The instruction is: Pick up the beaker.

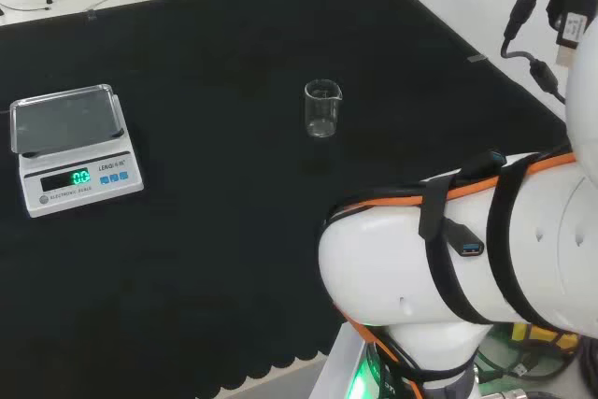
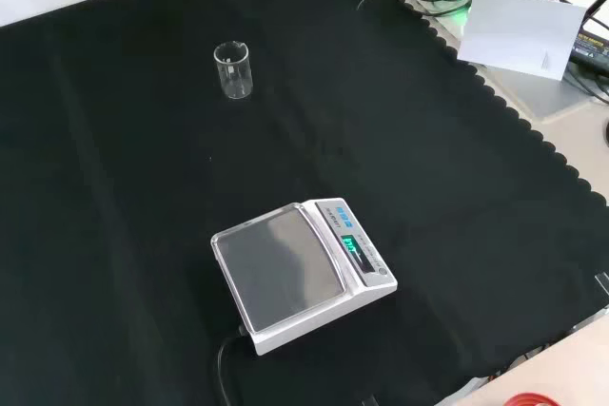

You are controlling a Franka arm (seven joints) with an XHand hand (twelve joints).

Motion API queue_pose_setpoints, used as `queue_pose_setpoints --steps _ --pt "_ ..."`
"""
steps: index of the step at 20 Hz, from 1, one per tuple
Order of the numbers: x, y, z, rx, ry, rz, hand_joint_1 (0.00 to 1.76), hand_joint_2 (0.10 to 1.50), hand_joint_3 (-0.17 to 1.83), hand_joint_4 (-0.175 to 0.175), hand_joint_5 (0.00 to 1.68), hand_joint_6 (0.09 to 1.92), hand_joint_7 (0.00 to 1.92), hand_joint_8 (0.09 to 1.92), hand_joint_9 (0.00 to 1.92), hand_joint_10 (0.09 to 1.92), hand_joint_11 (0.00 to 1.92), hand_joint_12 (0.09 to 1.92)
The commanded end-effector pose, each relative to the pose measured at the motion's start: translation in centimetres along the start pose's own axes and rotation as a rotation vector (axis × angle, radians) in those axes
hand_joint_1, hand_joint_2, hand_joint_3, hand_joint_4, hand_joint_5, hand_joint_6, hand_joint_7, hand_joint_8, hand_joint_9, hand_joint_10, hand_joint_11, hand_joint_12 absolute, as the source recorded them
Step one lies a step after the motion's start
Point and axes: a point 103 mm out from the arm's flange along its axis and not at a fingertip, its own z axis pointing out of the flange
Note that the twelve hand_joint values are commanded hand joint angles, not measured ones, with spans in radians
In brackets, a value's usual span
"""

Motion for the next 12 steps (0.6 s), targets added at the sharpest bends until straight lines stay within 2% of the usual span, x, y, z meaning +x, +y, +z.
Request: queue_pose_setpoints --steps 1,7,8,9,12 --pt "-5.0 -6.0 -7.6 -0.039 -0.044 0.121 0.54 0.70 0.07 0.001 0.12 0.09 0.12 0.57 0.25 0.89 0.00 1.61" --pt "-5.4 -5.7 -7.4 -0.032 -0.050 0.135 0.56 0.73 0.07 0.011 0.15 0.09 0.13 0.66 0.26 0.88 0.00 1.61" --pt "-5.5 -5.6 -7.5 -0.058 -0.076 0.144 0.56 0.73 0.07 0.011 0.15 0.09 0.13 0.66 0.26 0.88 0.00 1.61" --pt "-5.4 -5.3 -6.7 -0.034 -0.031 0.132 0.56 0.73 0.07 0.011 0.15 0.09 0.13 0.66 0.26 0.88 0.00 1.61" --pt "-6.2 -3.6 -3.5 -0.013 -0.035 0.168 0.56 0.73 0.07 0.012 0.15 0.09 0.13 0.66 0.26 0.88 0.00 1.61"
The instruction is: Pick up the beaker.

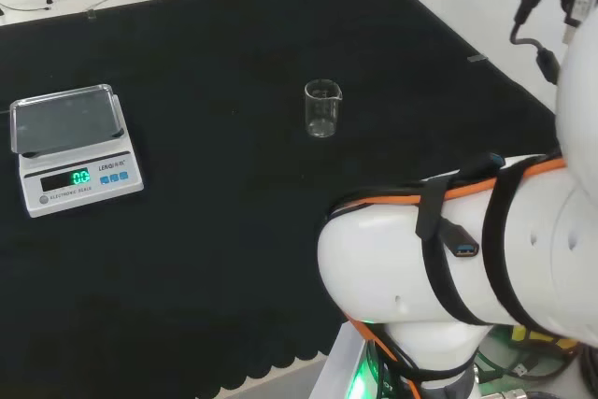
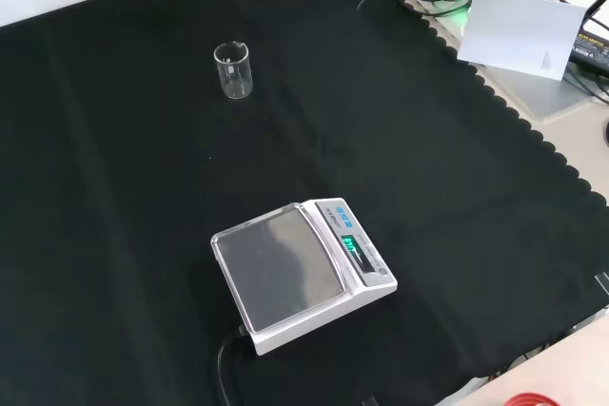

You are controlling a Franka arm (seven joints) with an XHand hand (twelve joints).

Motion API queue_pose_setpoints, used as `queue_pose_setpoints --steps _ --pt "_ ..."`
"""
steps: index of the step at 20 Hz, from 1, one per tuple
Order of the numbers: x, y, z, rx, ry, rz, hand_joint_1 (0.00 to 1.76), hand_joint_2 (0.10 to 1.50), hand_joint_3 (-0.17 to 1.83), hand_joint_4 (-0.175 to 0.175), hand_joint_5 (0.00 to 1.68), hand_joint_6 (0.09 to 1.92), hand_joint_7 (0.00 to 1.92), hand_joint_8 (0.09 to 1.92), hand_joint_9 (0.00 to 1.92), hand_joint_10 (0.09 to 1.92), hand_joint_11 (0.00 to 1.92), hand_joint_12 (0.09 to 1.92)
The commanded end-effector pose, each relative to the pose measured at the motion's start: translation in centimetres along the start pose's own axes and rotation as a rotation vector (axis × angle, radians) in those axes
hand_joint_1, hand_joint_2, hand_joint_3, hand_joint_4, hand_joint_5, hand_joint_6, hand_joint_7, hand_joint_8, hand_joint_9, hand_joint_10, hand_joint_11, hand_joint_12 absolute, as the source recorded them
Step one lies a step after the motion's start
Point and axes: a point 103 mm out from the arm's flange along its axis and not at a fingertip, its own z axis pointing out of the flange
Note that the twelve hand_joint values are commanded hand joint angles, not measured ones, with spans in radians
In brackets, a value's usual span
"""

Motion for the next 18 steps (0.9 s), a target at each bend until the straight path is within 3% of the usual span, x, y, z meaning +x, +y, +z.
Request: queue_pose_setpoints --steps 1,4,9,18 --pt "-4.0 -1.0 3.4 0.022 -0.008 0.124 0.56 0.73 0.07 0.012 0.15 0.09 0.13 0.66 0.26 0.88 0.00 1.61" --pt "-4.4 1.4 9.2 0.035 0.003 0.138 0.57 0.73 0.07 0.015 0.14 0.09 0.12 0.66 0.26 0.88 0.00 1.61" --pt "-5.8 3.8 16.1 0.037 0.029 0.147 0.59 0.73 0.06 0.016 0.14 0.09 0.12 0.66 0.26 0.88 0.00 1.61" --pt "-8.7 7.3 23.3 0.054 0.077 0.146 0.61 0.73 0.06 0.018 0.13 0.09 0.09 0.66 0.26 0.88 0.00 1.60"
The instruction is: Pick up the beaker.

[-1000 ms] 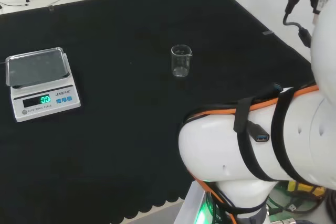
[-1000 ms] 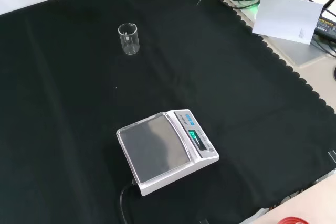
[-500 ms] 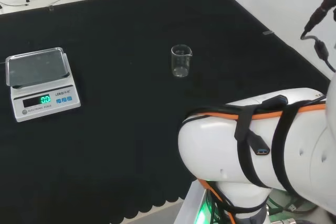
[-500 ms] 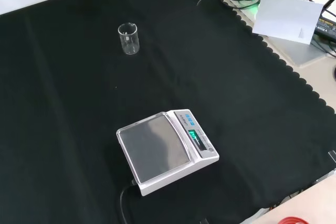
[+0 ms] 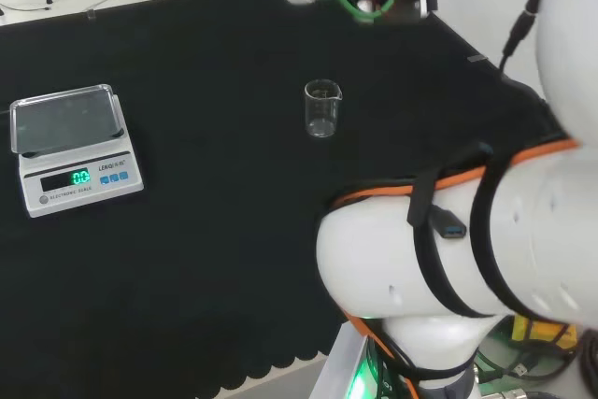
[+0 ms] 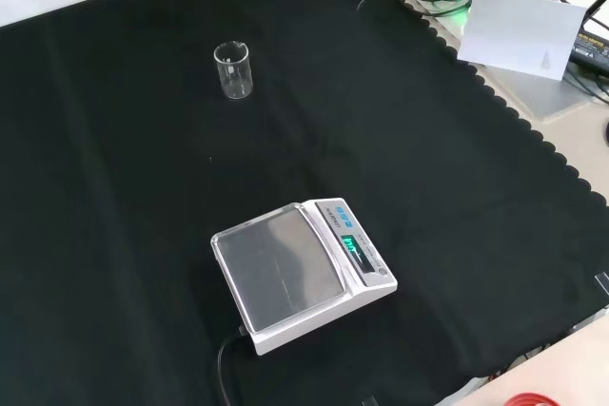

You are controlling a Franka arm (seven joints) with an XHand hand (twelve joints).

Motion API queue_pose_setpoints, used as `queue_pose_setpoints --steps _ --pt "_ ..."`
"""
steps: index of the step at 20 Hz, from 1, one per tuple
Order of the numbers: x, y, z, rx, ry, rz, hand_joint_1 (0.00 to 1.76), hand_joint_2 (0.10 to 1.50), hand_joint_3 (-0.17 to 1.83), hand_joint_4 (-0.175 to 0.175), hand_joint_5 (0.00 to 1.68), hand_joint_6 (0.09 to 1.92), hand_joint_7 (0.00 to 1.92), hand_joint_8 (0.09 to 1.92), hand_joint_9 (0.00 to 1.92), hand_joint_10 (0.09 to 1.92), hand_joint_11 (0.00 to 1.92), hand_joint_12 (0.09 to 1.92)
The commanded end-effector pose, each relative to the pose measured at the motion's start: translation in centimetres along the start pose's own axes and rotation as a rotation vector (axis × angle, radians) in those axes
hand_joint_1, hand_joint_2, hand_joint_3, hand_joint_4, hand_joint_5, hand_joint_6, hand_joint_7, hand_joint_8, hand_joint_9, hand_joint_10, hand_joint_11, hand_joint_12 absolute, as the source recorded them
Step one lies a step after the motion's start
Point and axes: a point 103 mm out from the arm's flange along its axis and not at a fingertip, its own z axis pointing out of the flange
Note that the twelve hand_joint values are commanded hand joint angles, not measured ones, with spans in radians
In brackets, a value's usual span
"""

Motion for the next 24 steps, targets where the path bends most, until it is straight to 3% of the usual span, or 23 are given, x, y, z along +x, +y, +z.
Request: queue_pose_setpoints --steps 1,6,10,17,24 --pt "-3.6 3.2 9.5 0.049 0.038 0.029 0.62 0.73 0.06 0.019 0.13 0.09 0.08 0.66 0.26 0.88 0.00 1.60" --pt "-3.2 3.9 13.2 0.161 0.034 0.010 0.61 0.73 0.06 0.030 0.06 0.09 0.02 0.65 0.21 0.89 0.00 1.56" --pt "-1.4 3.8 16.1 0.173 0.043 -0.026 0.59 0.72 0.05 0.040 0.00 0.09 0.00 0.56 0.16 0.90 0.00 1.54" --pt "1.2 4.8 19.2 0.252 0.021 -0.100 0.58 0.72 0.05 0.044 0.00 0.09 0.00 0.54 0.14 0.91 0.00 1.52" --pt "0.6 7.5 21.3 0.273 -0.003 -0.087 0.57 0.72 0.04 0.050 0.00 0.09 0.00 0.42 0.11 0.91 0.00 1.50"
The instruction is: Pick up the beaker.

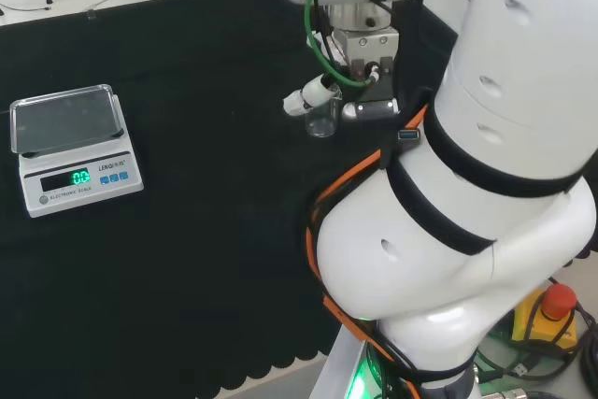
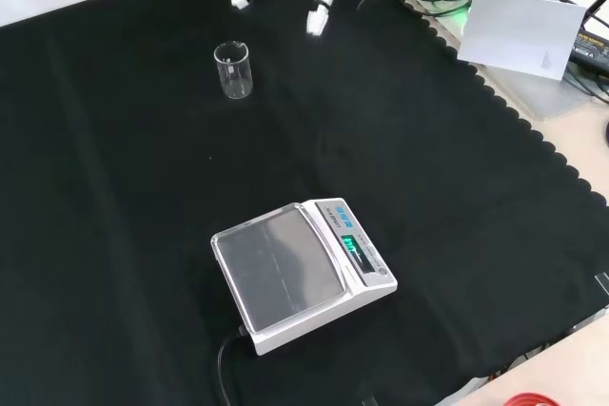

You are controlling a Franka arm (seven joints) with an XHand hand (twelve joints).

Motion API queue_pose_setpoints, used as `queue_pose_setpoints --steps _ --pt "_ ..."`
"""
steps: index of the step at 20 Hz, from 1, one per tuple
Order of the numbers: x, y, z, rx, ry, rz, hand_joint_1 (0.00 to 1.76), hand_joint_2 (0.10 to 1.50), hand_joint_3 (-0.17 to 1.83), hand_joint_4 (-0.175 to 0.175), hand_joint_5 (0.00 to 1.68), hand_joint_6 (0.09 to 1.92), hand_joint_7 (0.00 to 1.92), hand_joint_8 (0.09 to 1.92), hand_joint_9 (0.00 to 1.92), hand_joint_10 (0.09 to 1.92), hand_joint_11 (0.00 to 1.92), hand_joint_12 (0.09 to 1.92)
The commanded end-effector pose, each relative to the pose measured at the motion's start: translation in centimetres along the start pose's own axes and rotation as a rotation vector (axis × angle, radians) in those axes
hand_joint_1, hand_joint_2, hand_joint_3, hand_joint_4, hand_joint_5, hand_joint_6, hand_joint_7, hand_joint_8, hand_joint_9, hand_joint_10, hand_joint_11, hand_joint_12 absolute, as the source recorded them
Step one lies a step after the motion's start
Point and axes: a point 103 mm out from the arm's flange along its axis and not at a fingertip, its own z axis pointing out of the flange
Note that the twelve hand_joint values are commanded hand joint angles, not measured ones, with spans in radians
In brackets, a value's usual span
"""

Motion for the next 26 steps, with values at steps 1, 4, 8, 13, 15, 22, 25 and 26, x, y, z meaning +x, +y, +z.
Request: queue_pose_setpoints --steps 1,4,8,13,15,22,25,26 --pt "0.3 3.8 1.1 0.010 -0.013 -0.014 0.57 0.72 0.04 0.050 0.00 0.09 0.00 0.42 0.11 0.91 0.00 1.50" --pt "-0.8 6.2 1.5 0.031 -0.012 -0.005 0.57 0.72 0.04 0.051 0.00 0.09 0.00 0.41 0.11 0.91 0.00 1.50" --pt "-2.6 8.9 2.1 0.048 -0.024 0.009 0.57 0.72 0.04 0.053 0.00 0.09 0.00 0.40 0.10 0.91 0.00 1.49" --pt "-4.5 11.8 2.7 0.083 -0.038 0.022 0.57 0.72 0.03 0.056 0.00 0.09 0.00 0.35 0.09 0.92 0.00 1.49" --pt "-5.1 12.5 3.2 0.099 -0.037 0.027 0.57 0.71 0.03 0.056 0.00 0.09 0.00 0.34 0.09 0.92 0.00 1.48" --pt "-6.3 13.0 4.6 0.158 -0.048 0.053 0.53 0.70 0.02 0.062 0.00 0.09 0.00 0.27 0.05 0.92 0.00 1.47" --pt "-6.4 13.0 5.0 0.174 -0.055 0.055 0.52 0.69 0.01 0.065 0.00 0.09 0.00 0.24 0.03 0.92 0.00 1.46" --pt "-6.4 13.0 5.1 0.181 -0.058 0.054 0.52 0.69 0.01 0.066 0.00 0.09 0.00 0.24 0.03 0.92 0.00 1.45"
